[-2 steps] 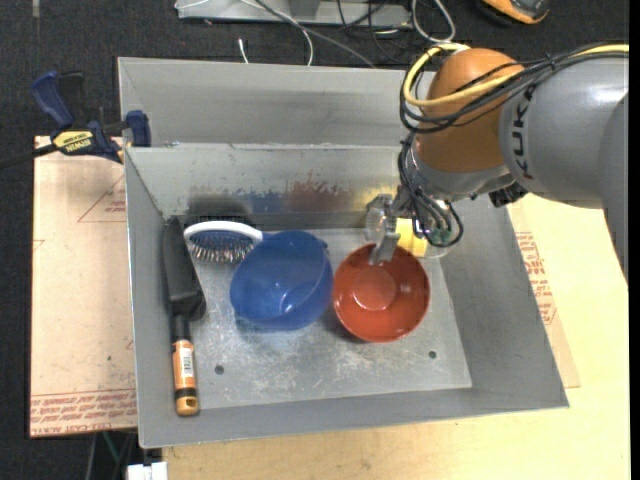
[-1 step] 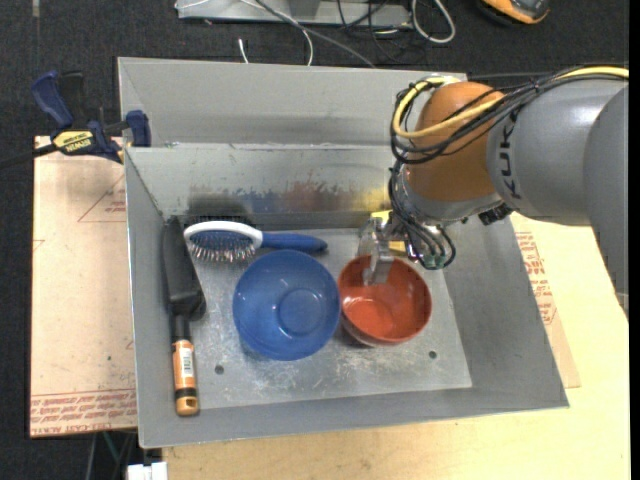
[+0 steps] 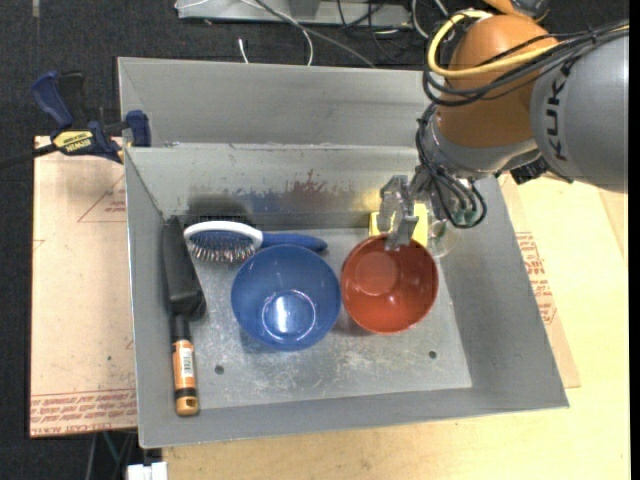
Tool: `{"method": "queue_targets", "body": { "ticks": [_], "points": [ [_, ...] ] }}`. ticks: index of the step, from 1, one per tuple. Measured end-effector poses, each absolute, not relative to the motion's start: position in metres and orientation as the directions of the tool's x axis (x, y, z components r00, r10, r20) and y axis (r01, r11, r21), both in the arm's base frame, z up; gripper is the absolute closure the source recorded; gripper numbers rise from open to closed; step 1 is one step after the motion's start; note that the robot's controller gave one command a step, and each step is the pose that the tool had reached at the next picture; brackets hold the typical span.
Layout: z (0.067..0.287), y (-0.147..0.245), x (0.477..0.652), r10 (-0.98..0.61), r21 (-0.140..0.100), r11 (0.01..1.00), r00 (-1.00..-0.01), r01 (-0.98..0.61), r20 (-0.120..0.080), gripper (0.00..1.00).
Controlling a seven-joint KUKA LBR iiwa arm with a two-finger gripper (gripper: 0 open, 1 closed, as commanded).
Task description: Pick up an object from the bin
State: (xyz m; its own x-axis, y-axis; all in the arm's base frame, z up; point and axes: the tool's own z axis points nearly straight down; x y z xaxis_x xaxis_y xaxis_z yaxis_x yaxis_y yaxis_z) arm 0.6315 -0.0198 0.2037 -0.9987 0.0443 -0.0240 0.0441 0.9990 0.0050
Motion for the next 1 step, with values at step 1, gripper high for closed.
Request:
{"method": "queue_targets", "body": {
  "ticks": [1],
  "points": [
    [0.1317, -0.0123, 0.6302, 0.008, 0.004, 1.0, -1.0, 0.008, -0.023, 1.0]
  ]
}}
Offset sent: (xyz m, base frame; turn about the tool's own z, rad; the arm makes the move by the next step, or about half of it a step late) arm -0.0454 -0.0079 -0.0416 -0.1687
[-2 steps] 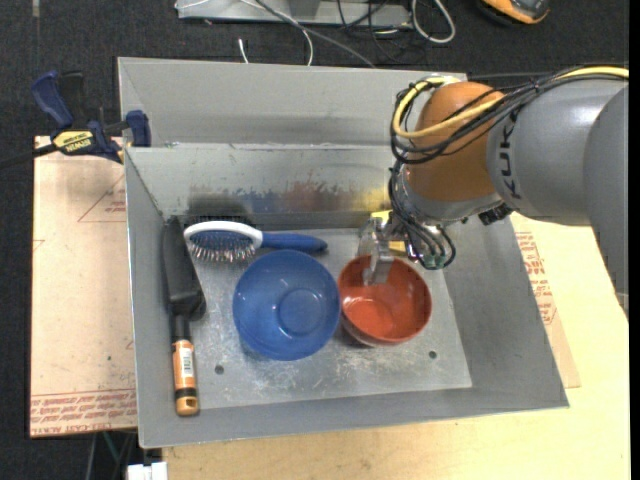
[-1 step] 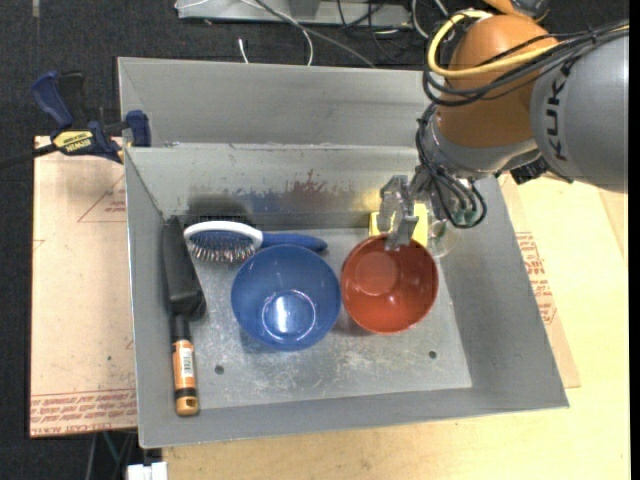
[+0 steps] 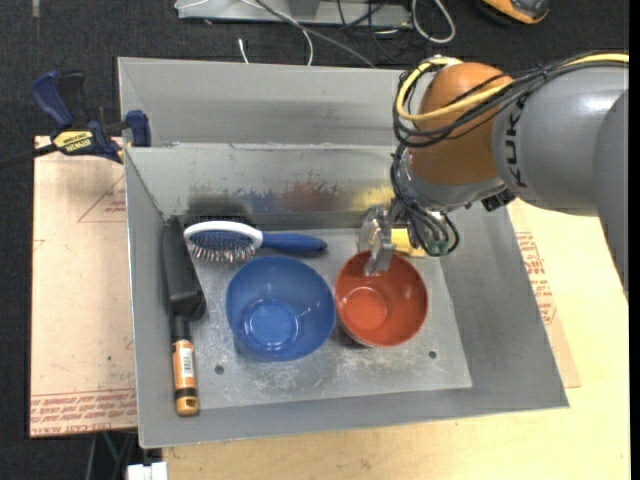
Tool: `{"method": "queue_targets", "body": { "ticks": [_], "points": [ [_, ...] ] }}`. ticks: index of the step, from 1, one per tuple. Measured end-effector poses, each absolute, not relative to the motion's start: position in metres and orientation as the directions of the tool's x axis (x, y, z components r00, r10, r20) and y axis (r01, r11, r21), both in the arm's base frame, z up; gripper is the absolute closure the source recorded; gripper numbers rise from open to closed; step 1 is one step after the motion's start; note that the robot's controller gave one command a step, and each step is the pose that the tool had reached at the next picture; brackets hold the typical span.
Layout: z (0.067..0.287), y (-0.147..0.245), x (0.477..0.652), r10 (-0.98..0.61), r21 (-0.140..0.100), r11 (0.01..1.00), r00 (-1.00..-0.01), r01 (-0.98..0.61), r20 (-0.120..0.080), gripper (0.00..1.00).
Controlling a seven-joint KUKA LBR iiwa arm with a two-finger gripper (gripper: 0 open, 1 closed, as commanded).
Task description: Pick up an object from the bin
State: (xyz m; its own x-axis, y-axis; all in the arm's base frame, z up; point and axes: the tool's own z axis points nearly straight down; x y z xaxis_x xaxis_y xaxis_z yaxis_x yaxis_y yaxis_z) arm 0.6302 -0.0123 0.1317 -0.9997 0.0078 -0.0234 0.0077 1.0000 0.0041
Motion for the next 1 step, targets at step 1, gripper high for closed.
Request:
{"method": "queue_targets", "body": {
  "ticks": [1],
  "points": [
    [0.145, -0.0229, 0.5949, -0.099, 0.002, 0.995, -0.995, -0.099, -0.028, 1.0]
  ]
}}
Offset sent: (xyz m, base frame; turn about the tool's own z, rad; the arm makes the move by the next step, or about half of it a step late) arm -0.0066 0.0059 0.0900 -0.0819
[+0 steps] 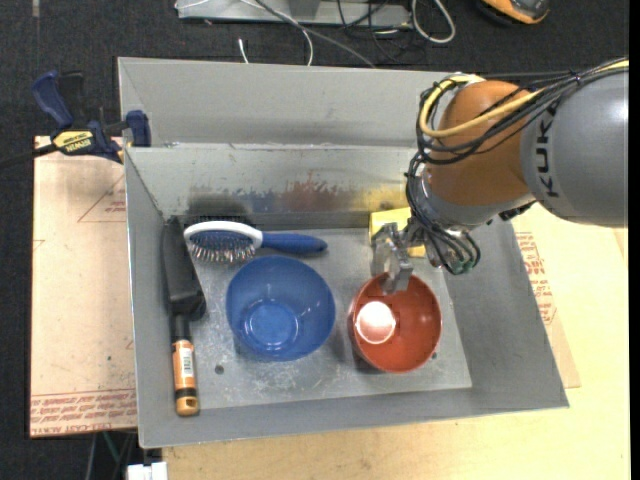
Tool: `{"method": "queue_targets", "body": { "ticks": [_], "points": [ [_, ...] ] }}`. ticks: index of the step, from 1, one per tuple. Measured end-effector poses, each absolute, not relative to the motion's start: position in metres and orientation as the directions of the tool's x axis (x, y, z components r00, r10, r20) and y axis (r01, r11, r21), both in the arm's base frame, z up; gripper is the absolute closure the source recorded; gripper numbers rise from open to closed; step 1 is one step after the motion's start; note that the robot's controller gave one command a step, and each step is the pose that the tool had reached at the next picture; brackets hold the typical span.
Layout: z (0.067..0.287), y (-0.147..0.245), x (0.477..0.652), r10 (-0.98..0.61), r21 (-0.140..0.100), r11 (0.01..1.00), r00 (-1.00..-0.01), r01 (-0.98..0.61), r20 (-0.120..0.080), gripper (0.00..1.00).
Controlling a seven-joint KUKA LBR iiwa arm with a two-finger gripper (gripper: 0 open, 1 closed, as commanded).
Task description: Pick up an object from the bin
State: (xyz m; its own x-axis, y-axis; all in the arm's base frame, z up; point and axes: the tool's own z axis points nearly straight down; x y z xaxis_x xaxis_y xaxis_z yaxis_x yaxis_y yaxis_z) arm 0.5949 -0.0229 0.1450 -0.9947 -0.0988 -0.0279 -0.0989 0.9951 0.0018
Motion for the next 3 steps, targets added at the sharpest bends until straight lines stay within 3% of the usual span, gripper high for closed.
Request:
{"method": "queue_targets", "body": {
  "ticks": [1, 2, 3],
  "points": [
    [0.226, -0.005, 0.627, -0.076, 0.003, 0.997, -0.996, -0.076, -0.036, 1.0],
    [0.155, -0.028, 0.6, -0.207, 0.0, 0.978, -0.978, -0.207, -0.024, 1.0],
    [0.155, -0.022, 0.609, -0.248, -0.001, 0.969, -0.968, -0.249, -0.028, 1.0]
  ]
}}
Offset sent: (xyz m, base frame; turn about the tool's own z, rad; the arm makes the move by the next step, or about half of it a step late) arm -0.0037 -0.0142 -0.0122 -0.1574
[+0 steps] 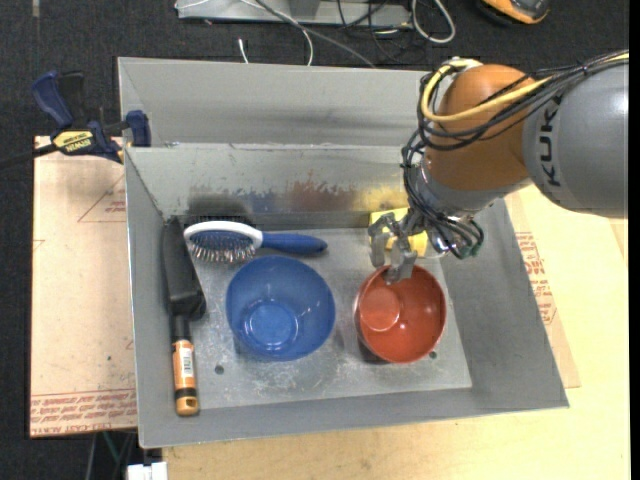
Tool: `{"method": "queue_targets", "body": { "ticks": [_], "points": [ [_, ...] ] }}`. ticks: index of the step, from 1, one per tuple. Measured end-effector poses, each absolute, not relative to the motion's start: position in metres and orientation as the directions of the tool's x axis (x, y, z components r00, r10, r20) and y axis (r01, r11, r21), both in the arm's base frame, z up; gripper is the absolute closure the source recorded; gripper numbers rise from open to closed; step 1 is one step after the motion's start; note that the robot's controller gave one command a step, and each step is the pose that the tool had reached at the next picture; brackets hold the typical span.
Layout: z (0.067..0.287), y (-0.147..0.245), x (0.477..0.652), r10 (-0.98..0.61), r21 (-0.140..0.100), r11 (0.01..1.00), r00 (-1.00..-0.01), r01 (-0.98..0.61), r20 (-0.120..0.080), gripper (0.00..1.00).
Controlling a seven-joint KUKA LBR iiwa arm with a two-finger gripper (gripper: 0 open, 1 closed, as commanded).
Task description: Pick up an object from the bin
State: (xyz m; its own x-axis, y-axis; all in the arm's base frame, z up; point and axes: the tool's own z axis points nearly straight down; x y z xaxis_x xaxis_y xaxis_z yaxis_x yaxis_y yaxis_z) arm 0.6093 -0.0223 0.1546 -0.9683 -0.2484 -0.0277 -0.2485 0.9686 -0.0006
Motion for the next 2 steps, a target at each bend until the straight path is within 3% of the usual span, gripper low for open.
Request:
{"method": "queue_targets", "body": {
  "ticks": [1, 2],
  "points": [
    [0.075, -0.034, 0.576, -0.421, -0.008, 0.907, -0.906, -0.421, -0.034, 1.0],
    [0.096, -0.032, 0.583, -0.422, -0.008, 0.906, -0.906, -0.422, -0.03, 1.0]
  ]
}}
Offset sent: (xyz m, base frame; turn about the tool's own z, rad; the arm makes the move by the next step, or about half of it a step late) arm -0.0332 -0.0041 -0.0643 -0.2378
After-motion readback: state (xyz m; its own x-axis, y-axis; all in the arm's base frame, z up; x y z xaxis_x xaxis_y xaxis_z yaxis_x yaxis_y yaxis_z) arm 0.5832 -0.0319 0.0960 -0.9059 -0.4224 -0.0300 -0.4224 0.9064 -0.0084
